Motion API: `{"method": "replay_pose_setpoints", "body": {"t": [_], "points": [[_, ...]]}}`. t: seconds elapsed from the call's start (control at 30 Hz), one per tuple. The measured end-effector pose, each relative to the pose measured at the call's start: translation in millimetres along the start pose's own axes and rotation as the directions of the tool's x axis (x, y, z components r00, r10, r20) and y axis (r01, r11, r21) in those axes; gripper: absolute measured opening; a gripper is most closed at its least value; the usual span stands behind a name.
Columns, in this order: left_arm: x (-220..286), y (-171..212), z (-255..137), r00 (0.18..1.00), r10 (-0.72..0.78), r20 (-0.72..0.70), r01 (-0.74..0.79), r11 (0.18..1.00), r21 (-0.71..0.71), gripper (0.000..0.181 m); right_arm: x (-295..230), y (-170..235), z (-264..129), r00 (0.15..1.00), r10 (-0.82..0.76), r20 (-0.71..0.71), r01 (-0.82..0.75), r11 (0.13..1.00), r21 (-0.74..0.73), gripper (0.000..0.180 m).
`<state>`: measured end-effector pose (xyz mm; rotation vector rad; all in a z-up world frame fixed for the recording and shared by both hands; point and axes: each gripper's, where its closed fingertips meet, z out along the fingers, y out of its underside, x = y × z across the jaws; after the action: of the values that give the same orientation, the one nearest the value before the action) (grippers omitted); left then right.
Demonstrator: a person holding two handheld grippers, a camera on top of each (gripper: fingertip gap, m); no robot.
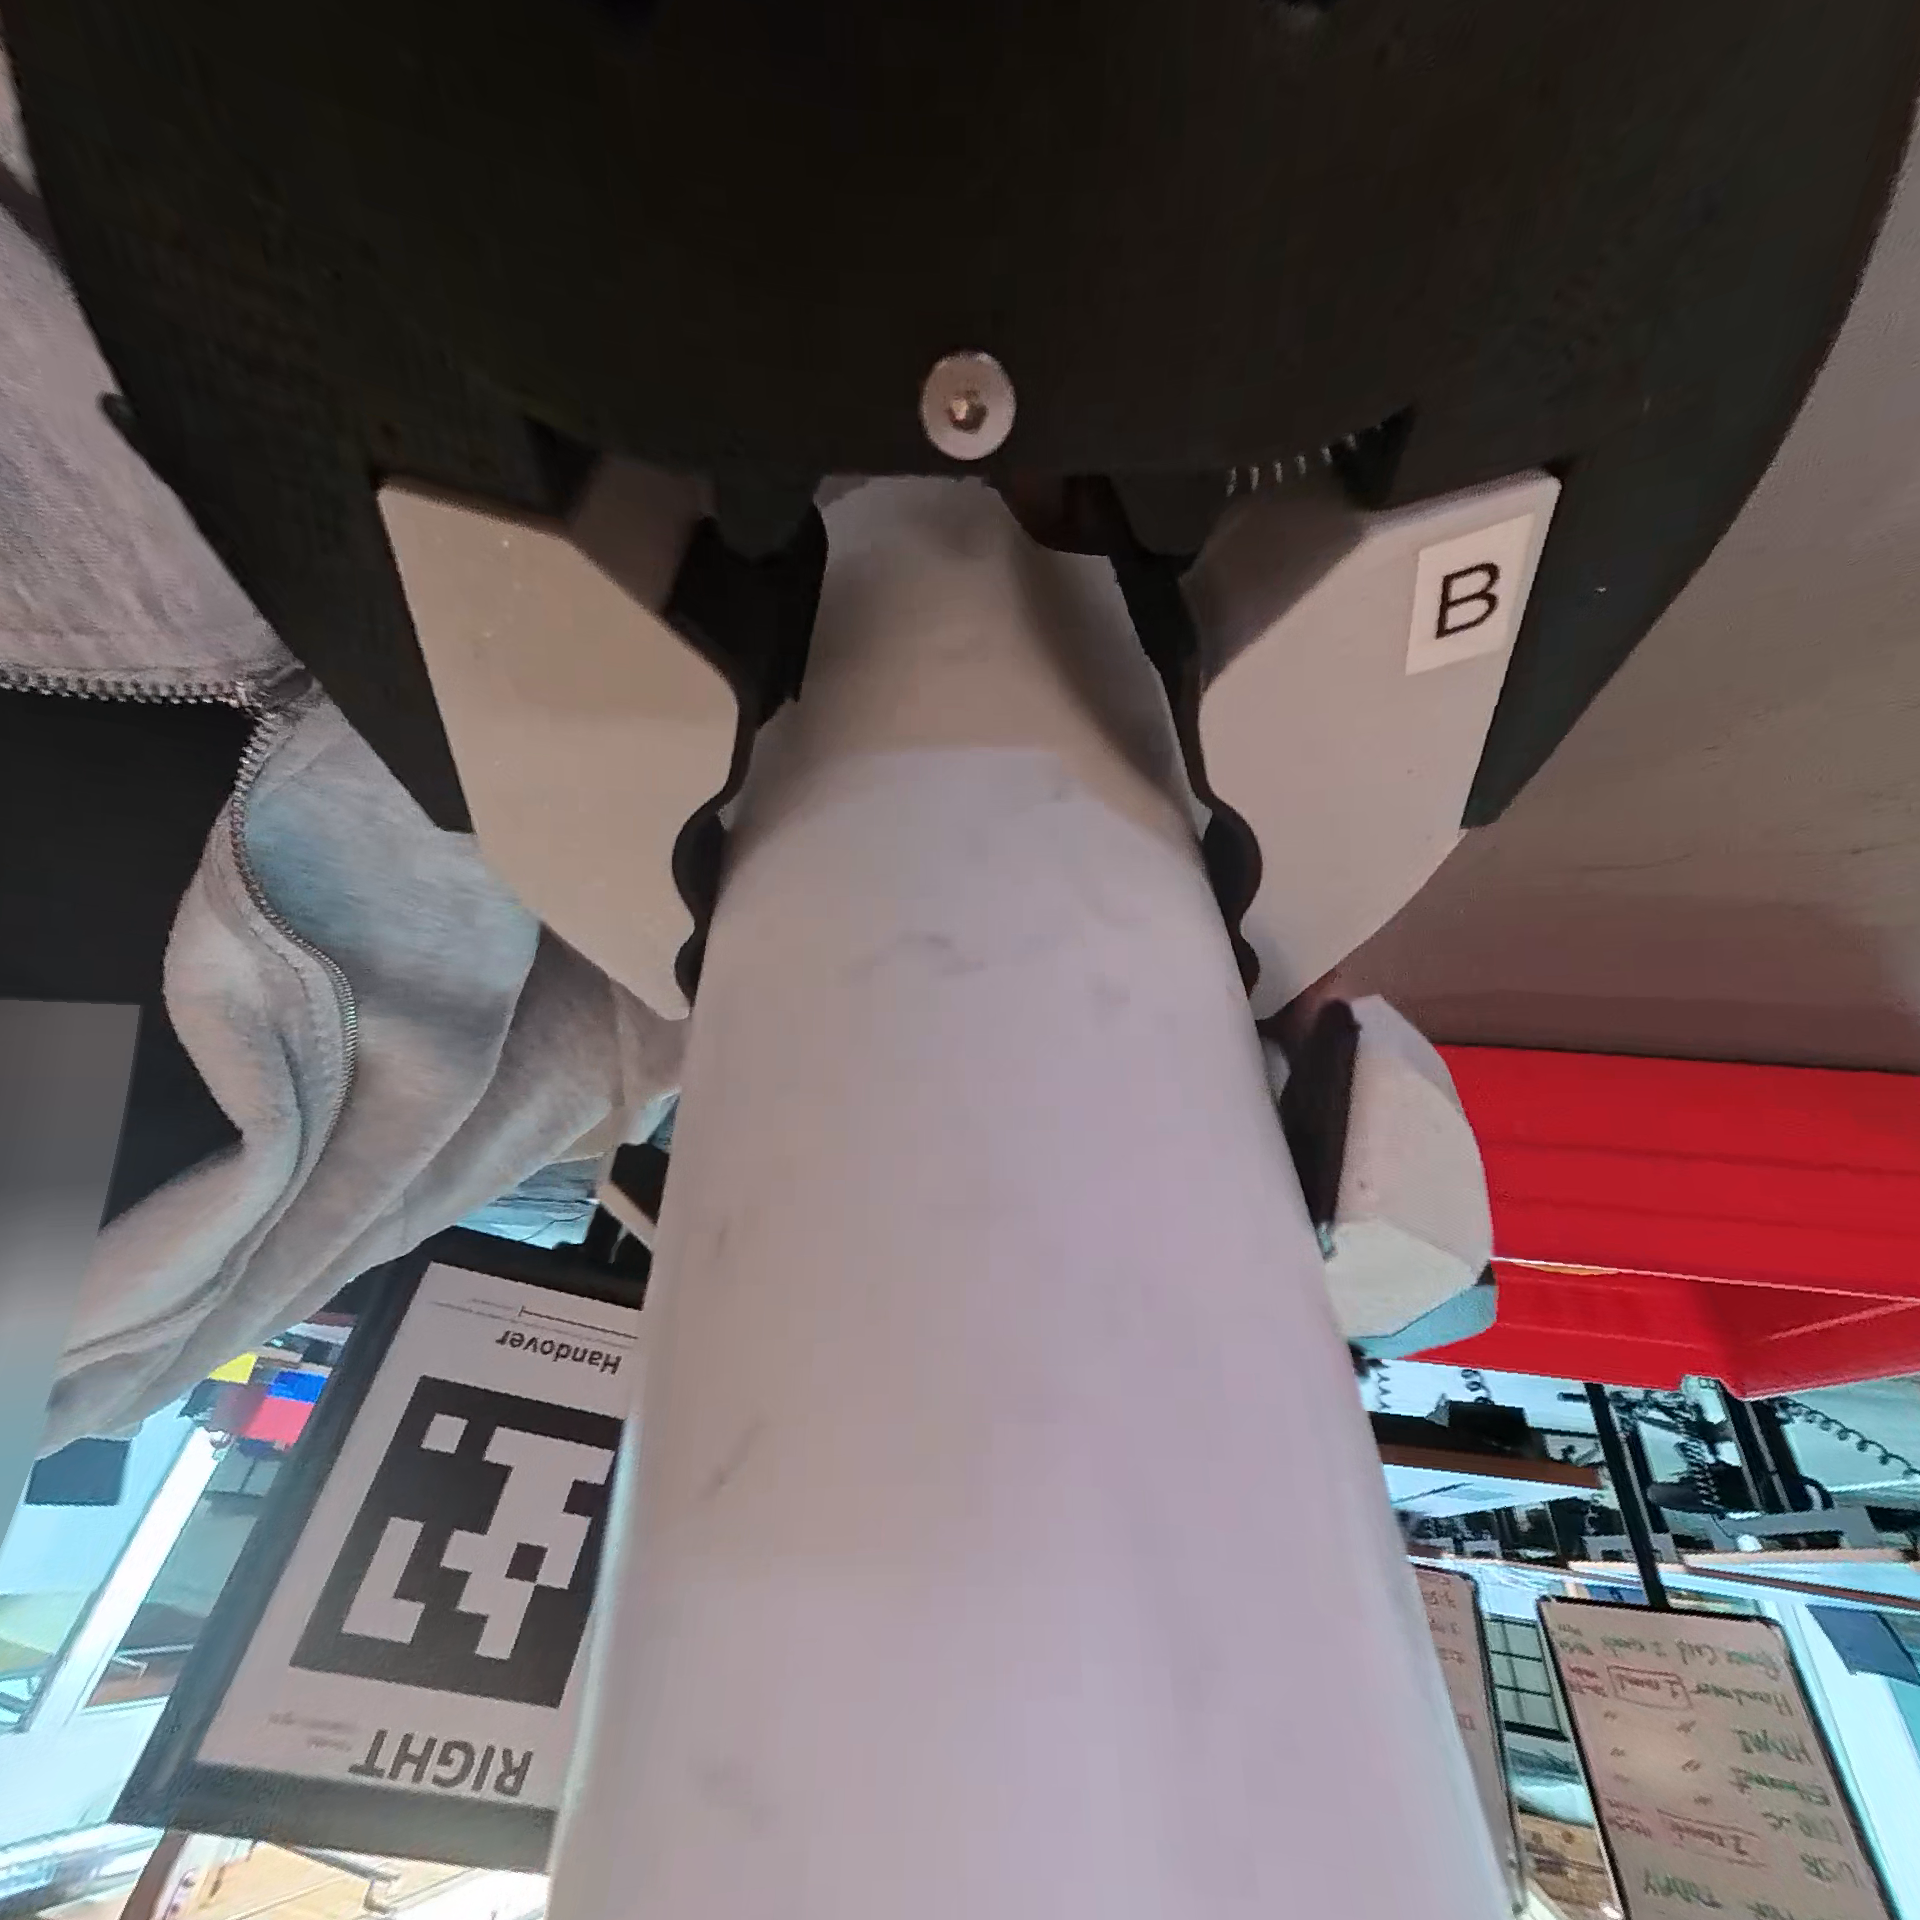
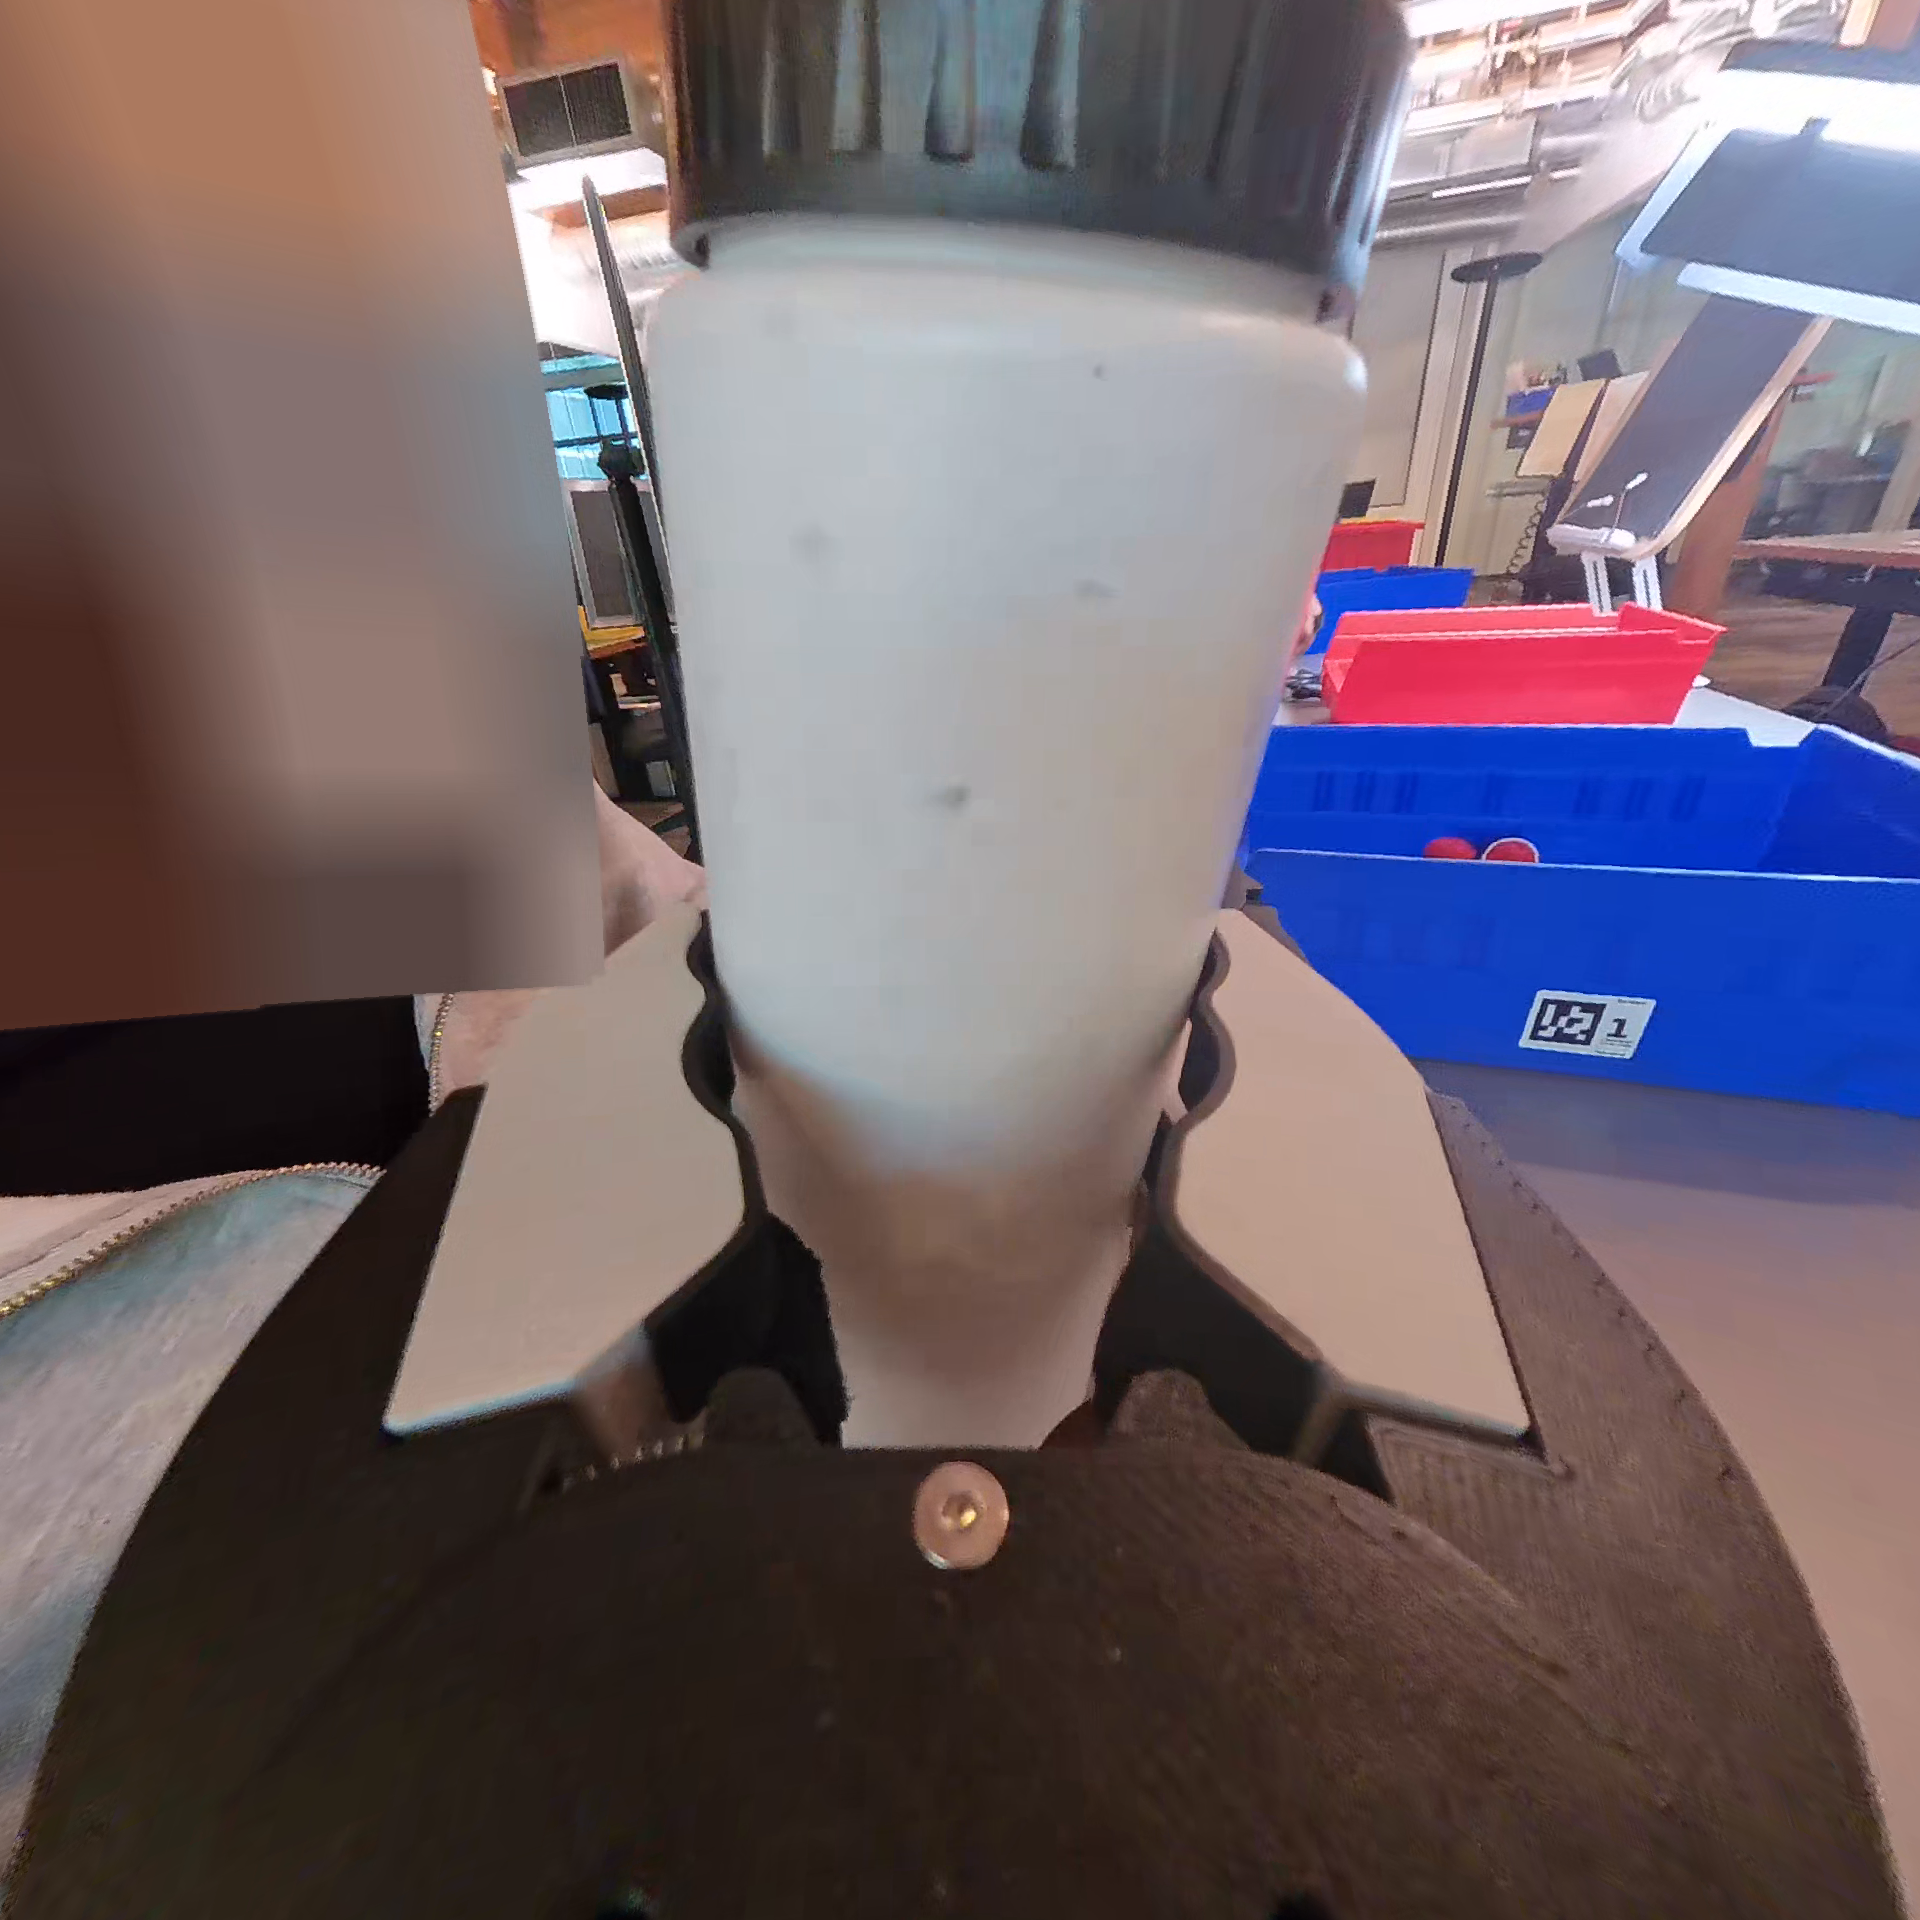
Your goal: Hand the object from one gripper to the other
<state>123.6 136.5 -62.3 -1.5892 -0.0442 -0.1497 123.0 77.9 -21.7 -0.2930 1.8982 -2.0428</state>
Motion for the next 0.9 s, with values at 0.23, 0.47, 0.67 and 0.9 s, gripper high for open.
{"method": "replay_pose_setpoints", "body": {"t": [0.23, 0.47, 0.67, 0.9], "points": [[-47, -6, -16, 0.922, 0.120, 0.367, -0.122, 0.992, -0.019, 0.097, 37, -12, -16, 0.941, -0.120, -0.317, 0.138, 0.990, 0.037, 0.086], [-76, 7, -20, 0.742, 0.328, 0.584, -0.242, 0.944, -0.223, 0.095, 59, -12, -21, 0.857, -0.141, -0.495, 0.189, 0.981, 0.048, 0.086], [-67, 3, -20, 0.807, 0.260, 0.530, -0.211, 0.966, -0.152, 0.090, 55, -14, -20, 0.875, -0.125, -0.468, 0.181, 0.980, 0.077, 0.086], [-15, -3, -5, 0.994, 0.019, 0.108, -0.022, 0.999, 0.023, 0.089, 21, -22, -17, 0.992, 0.021, -0.122, -0.002, 0.989, 0.151, 0.105]]}}
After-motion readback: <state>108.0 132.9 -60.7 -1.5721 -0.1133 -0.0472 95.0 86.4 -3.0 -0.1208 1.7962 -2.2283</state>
